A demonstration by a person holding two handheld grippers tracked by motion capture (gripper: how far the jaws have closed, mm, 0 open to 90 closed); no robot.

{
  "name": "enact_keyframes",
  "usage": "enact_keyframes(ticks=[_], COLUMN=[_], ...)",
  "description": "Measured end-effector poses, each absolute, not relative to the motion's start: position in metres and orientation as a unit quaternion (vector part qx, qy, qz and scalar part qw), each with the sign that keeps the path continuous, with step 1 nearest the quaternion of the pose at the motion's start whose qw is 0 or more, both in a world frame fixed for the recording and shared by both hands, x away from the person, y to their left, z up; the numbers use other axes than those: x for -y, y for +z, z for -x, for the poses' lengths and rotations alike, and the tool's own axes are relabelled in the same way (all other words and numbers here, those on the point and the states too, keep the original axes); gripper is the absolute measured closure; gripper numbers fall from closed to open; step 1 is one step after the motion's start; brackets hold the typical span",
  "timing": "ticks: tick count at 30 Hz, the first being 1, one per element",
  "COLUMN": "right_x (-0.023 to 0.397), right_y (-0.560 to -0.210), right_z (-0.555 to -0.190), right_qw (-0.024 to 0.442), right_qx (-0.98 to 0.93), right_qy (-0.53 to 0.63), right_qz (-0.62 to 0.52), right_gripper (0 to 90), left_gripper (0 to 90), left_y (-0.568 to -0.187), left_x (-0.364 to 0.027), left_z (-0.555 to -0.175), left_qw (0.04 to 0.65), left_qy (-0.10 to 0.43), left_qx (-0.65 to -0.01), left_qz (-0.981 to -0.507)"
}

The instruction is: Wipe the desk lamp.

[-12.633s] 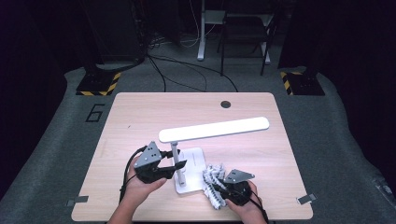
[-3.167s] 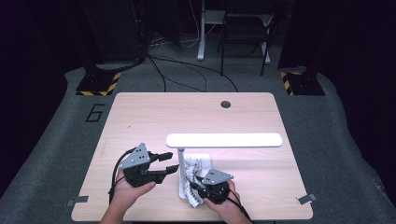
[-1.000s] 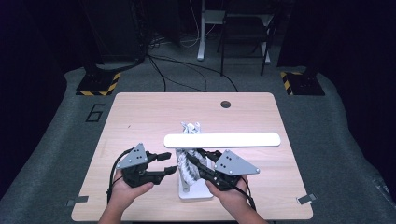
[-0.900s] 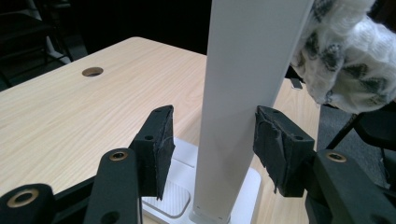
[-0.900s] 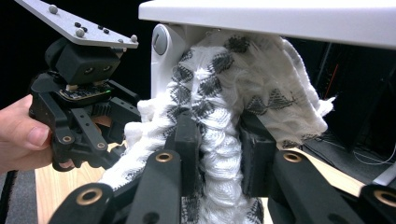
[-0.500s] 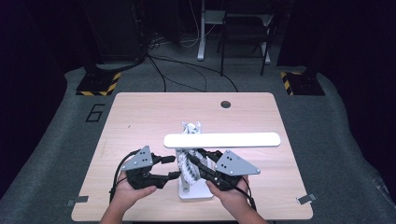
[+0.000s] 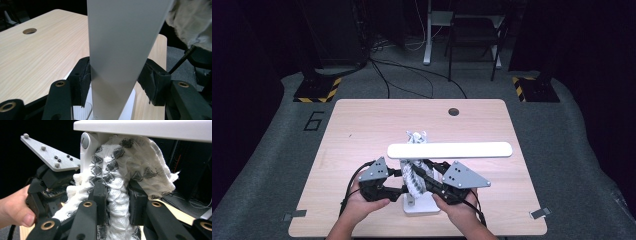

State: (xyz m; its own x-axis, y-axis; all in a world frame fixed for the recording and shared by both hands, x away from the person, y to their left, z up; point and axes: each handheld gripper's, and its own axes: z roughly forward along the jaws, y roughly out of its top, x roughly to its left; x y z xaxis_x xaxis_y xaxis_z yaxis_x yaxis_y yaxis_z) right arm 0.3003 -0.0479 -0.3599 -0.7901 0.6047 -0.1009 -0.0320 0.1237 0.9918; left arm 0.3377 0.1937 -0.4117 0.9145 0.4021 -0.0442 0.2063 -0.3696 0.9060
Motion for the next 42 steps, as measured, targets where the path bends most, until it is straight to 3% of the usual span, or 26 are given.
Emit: enact_keyframes(ticks=[8, 42], right_x=[0.047, 0.054], right_y=[-0.361, -0.353], right_z=[-0.299, -0.287], right_qw=[0.251, 0.268], right_qx=[-0.705, -0.668], right_qy=[0.63, 0.658], right_qz=[-0.207, -0.219], right_gripper=[71.7, 74.7], left_gripper=[51.3, 53.9], left_y=[-0.416, -0.415], left_x=[-0.193, -0.185], left_z=[-0.34, -0.329], left_qw=[0.537, 0.523], left_qy=[0.097, 0.136], left_qx=[-0.186, -0.21], left_qz=[-0.817, -0.815])
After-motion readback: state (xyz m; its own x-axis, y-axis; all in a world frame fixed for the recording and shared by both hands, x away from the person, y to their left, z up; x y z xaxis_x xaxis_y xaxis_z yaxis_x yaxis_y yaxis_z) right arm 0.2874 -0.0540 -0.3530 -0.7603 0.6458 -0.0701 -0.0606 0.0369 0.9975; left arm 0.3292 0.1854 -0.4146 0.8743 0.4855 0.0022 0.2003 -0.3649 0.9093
